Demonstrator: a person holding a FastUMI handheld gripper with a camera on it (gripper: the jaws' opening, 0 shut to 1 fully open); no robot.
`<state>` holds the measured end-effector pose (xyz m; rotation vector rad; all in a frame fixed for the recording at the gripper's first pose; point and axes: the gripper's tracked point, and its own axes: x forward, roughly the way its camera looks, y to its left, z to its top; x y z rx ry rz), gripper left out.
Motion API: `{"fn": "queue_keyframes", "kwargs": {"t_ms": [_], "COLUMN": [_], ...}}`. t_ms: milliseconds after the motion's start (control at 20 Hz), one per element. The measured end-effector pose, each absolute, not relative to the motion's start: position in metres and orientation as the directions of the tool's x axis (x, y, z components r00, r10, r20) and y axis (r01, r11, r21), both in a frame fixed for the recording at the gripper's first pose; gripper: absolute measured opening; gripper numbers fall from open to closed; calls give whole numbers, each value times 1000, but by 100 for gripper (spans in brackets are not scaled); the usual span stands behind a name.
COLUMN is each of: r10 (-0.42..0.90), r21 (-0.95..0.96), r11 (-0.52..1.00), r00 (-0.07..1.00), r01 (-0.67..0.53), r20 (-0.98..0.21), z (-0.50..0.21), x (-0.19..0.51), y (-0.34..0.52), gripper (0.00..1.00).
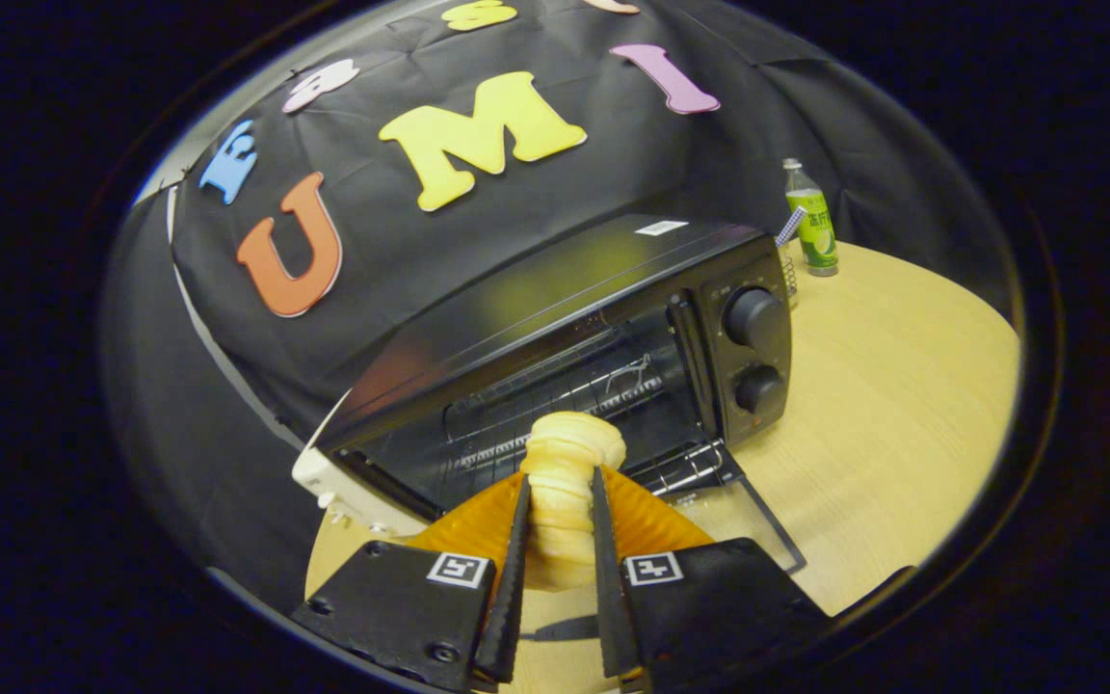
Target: Open the toaster oven, put the food inside, and close the toaster oven door.
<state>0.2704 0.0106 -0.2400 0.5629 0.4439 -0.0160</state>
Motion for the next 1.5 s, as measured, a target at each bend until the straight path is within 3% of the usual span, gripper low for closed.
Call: {"fn": "queue_keyframes", "kwargs": {"t_ms": [450, 500, 900, 1050, 1500], "r10": [24, 17, -18, -18, 121], "r21": [528, 523, 426, 324, 253], "r11": [825, 828, 882, 933, 967], "r00": [920, 922, 917, 918, 921], "r01": [203, 203, 203, 159, -25], "r20": [-391, -386, -398, -396, -371], "z": [-260, -259, -248, -238, -225], "x": [340, 341, 310, 273, 138], "y": [6, 5, -3, -7, 9], "gripper": [38, 42, 97, 98, 100]}}
